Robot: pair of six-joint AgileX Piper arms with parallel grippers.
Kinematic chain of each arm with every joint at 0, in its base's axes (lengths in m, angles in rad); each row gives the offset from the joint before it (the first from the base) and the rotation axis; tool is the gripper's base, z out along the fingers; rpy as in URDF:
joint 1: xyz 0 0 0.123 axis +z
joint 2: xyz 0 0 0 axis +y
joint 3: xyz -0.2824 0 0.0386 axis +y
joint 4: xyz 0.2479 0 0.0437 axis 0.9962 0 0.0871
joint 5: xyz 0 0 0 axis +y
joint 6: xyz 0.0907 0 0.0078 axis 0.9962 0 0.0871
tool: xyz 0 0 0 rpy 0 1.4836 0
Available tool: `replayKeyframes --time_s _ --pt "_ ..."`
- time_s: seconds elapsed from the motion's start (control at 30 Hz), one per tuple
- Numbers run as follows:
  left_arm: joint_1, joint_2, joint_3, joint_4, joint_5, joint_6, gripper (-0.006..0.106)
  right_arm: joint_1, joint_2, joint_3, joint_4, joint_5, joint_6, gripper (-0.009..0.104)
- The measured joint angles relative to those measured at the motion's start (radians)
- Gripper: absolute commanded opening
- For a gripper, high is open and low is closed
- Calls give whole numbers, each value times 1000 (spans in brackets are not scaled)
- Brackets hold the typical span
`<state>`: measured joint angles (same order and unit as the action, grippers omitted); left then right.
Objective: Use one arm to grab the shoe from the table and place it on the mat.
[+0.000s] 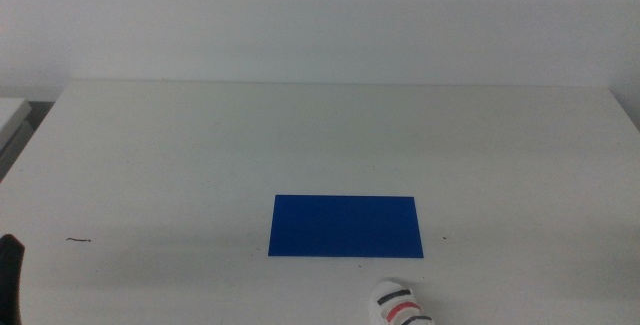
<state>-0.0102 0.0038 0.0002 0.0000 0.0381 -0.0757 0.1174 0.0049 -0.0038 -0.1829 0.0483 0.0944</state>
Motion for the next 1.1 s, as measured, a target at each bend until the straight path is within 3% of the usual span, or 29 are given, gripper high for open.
replayKeyframes --time_s 0.23,0.5,0.67,0.87,1.1 --pt "0 0 0 0 0 0 94 0 0 0 10 6 0 74" --pt "0 0 0 0 0 0 94 0 0 0 113 23 0 74" --pt "0 0 0 0 0 0 94 0 43 -163 163 302 2 74" --pt "0 0 0 0 0 0 94 2 313 -572 222 621 2 74" --pt "0 0 0 0 0 0 94 60 753 -959 402 999 -27 74"
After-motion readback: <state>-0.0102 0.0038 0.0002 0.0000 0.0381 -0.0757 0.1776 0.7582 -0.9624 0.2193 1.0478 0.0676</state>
